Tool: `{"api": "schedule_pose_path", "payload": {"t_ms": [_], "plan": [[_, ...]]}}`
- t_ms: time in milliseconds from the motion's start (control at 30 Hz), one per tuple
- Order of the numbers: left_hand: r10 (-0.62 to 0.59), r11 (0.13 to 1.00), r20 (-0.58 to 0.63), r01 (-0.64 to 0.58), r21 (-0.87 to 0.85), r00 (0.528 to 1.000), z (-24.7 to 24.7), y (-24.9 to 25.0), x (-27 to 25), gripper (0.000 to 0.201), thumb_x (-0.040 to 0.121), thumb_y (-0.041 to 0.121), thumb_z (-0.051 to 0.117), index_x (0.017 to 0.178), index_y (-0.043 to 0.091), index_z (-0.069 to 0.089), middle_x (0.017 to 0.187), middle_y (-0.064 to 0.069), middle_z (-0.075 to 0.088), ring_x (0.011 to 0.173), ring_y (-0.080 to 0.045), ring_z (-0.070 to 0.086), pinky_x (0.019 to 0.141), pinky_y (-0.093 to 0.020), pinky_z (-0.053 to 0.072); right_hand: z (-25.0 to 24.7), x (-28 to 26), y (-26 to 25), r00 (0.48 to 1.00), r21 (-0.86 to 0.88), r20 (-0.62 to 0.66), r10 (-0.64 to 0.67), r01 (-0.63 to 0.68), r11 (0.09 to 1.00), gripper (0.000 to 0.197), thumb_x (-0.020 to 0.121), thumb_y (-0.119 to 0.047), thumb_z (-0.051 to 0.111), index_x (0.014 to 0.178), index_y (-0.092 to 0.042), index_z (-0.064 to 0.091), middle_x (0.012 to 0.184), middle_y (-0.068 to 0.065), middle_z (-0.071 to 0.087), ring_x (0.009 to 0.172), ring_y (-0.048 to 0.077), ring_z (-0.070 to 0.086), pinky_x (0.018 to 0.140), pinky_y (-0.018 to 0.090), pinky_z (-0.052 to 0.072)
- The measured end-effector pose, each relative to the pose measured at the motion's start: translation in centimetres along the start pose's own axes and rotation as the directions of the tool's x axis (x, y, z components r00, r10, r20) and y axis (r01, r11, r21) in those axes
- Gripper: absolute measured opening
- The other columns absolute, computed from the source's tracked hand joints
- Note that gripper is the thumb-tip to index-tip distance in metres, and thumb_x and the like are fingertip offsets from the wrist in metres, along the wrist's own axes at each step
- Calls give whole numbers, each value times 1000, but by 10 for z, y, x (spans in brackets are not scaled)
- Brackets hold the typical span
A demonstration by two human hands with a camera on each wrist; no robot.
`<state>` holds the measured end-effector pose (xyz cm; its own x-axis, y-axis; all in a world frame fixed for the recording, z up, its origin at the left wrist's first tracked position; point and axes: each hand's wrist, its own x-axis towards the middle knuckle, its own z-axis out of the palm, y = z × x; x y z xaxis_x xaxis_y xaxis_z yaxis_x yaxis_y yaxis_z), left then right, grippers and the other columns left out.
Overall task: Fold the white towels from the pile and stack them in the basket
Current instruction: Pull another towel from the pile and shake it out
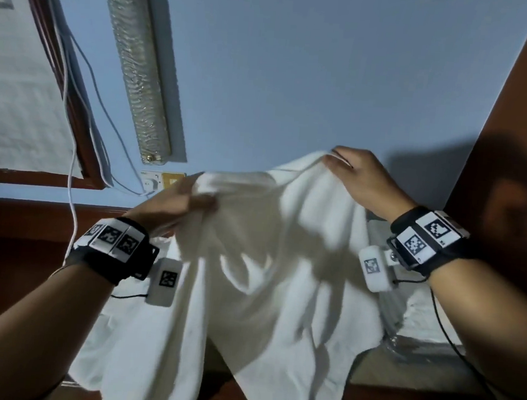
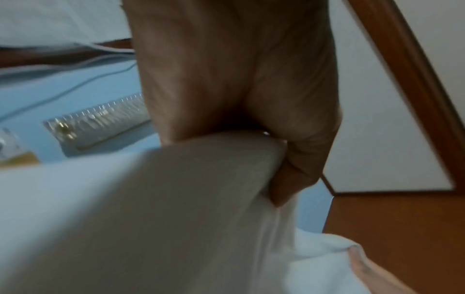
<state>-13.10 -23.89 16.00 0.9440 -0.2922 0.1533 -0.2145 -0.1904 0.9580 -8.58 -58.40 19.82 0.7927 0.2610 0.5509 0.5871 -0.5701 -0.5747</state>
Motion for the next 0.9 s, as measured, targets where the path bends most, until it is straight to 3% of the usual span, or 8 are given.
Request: {"api": "schedule_pose_path", "payload": {"t_ms": [200,300,367,467,567,667,767,900], "plan": [[20,954,-16,-14,298,1000,54,43,16,49,83,32,87,125,25,64,106,2,76,93,-12,75,75,-29,60,28,17,-67,998,187,31,-49,43,981,58,100,-39,66,67,-9,29,71,4,20,64,16,22,59,34,17],[92,878,-132,-18,477,987,53,47,20,29,87,43,81,91,15,74,80,3,77,70,-4,72,65,-27,54,27,17,-68,987,228,136,-87,54,972,61,88,-50,78,66,-5,43,68,5,29,64,19,28,59,35,19],[81,842,-53,-39,538,995,30,47,17,41,89,50,77,80,11,70,67,7,67,58,-5,62,59,-28,44,22,15,-56,963,70,264,-56,39,997,52,73,-61,86,78,-13,65,68,-5,54,63,13,45,60,32,30],[37,912,166,-102,398,985,0,51,3,43,88,49,76,92,6,71,78,-3,67,68,-16,62,62,-28,46,23,-3,-31,904,-382,398,160,5,924,52,63,-65,87,82,-20,70,70,-6,69,64,11,62,59,32,42],[191,896,-28,-163,414,981,-12,45,1,35,97,41,71,93,6,74,76,-4,68,67,-14,60,61,-28,44,37,-26,-1,841,-465,421,338,-120,877,48,70,-57,88,82,-14,69,74,-3,70,66,17,67,47,24,42],[257,922,-327,-129,365,910,-31,26,3,40,100,43,67,100,3,75,80,-12,69,70,-17,58,65,-33,46,45,-49,38,808,-416,440,392,-204,886,41,73,-58,84,90,-23,71,76,-5,72,67,12,69,58,28,51],[182,961,-550,-29,275,815,-65,2,4,44,97,46,68,95,2,75,78,-10,64,70,-19,55,66,-34,46,39,-72,81,797,-419,415,439,-261,870,29,79,-51,82,95,-28,77,84,-5,76,79,15,72,73,35,56],[52,981,-721,100,166,691,-103,-33,-2,65,82,61,74,85,-3,67,74,-9,55,69,-19,49,63,-36,42,18,-101,119,777,-450,340,530,-360,817,18,89,-39,79,80,-23,75,78,-5,70,76,11,64,62,27,44]]}}
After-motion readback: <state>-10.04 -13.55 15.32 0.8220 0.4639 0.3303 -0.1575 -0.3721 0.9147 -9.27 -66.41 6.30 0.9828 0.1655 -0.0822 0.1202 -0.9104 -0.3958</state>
